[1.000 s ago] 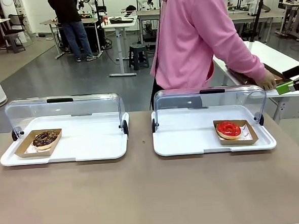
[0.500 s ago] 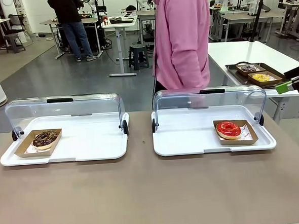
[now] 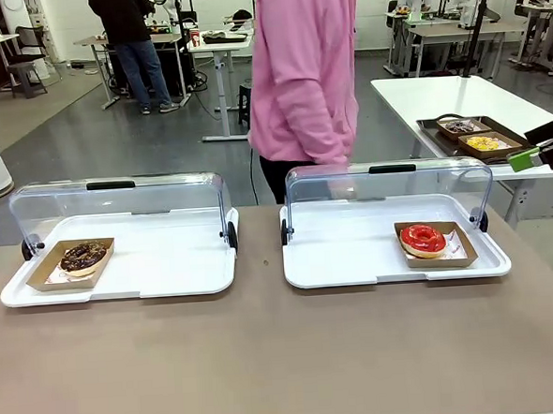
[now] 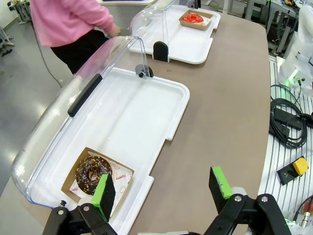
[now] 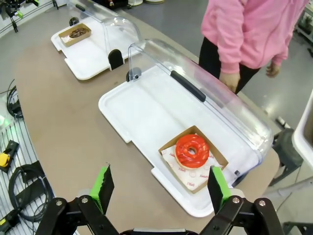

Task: Provide the desired donut to the person.
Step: Place the picked Paper togo box onto the Handle tray extended by the person.

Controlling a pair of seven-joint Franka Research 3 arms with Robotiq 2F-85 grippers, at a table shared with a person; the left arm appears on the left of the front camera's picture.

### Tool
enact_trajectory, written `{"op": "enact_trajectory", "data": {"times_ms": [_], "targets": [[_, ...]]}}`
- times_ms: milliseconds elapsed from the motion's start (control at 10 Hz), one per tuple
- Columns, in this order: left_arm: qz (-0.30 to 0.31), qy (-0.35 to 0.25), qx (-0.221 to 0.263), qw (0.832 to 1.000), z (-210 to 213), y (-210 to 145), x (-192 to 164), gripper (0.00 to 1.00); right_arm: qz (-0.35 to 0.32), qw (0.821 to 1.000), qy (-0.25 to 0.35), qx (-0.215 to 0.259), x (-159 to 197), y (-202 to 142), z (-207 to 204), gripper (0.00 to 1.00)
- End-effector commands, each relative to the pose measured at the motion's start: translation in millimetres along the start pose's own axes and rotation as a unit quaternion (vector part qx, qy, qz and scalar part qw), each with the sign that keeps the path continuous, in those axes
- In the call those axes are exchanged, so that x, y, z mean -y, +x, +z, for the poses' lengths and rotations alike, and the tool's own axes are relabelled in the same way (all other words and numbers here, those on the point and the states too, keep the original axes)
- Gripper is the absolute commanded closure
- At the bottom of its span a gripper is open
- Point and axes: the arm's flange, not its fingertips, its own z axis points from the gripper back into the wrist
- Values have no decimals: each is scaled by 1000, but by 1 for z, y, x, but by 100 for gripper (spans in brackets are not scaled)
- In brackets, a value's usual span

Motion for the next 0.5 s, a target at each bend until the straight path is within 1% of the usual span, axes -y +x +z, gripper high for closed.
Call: {"op": "enact_trajectory", "data": {"times_ms": [0, 400], "targets": [[-1, -1, 9, 1000, 0, -1, 0, 0, 0, 1000, 4, -3, 0, -2, 0, 0], [-1, -1, 9, 1000, 0, -1, 0, 0, 0, 1000, 4, -3, 0, -2, 0, 0]]}}
